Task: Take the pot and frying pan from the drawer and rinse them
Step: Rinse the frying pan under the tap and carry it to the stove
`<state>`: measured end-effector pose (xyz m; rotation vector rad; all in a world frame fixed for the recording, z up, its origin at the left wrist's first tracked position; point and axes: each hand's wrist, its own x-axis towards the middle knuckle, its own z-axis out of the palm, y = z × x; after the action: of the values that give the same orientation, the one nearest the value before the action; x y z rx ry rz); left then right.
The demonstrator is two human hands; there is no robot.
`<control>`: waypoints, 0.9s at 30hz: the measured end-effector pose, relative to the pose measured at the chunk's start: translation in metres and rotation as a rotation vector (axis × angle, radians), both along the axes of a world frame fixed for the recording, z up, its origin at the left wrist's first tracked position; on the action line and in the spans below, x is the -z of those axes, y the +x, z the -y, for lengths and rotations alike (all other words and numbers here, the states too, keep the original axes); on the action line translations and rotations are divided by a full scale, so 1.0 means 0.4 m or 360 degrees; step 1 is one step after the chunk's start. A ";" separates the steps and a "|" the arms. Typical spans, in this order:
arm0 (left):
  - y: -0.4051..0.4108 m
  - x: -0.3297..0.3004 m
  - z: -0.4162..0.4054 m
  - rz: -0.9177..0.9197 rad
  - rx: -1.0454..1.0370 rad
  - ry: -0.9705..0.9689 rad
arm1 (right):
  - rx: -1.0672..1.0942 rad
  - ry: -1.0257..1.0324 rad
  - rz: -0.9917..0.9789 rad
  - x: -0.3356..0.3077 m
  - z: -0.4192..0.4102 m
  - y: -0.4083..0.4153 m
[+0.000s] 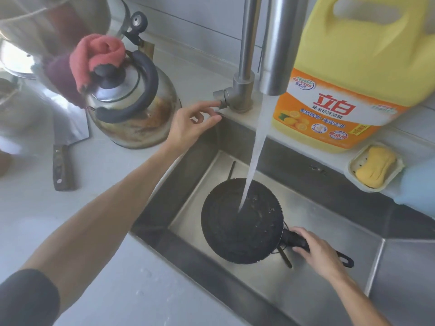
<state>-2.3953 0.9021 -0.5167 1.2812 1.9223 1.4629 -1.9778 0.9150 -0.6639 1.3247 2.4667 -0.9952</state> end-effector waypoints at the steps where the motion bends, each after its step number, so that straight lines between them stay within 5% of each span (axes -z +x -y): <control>1: 0.002 0.005 -0.001 0.0049 -0.0033 0.0022 | -0.0006 -0.0005 -0.0006 0.001 -0.001 0.001; 13: 0.076 0.028 0.018 0.0132 -0.0026 0.0043 | -0.0038 -0.0048 0.0087 -0.009 -0.007 -0.007; 16: 0.102 0.124 0.104 -0.0176 0.0007 -0.0365 | -0.0087 -0.0065 0.0150 -0.014 -0.009 -0.012; 21: 0.119 0.284 0.178 -0.0524 0.0706 -0.1753 | -0.0068 -0.0173 0.0225 -0.012 -0.024 -0.017; 27: 0.112 0.342 0.218 -0.0487 0.0712 -0.1687 | 0.0217 -0.0350 0.0098 -0.025 -0.028 -0.017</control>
<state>-2.3506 0.8149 -0.6533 1.2595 1.9258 -0.0468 -1.9845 0.9261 -0.6540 1.4406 2.1735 -1.1980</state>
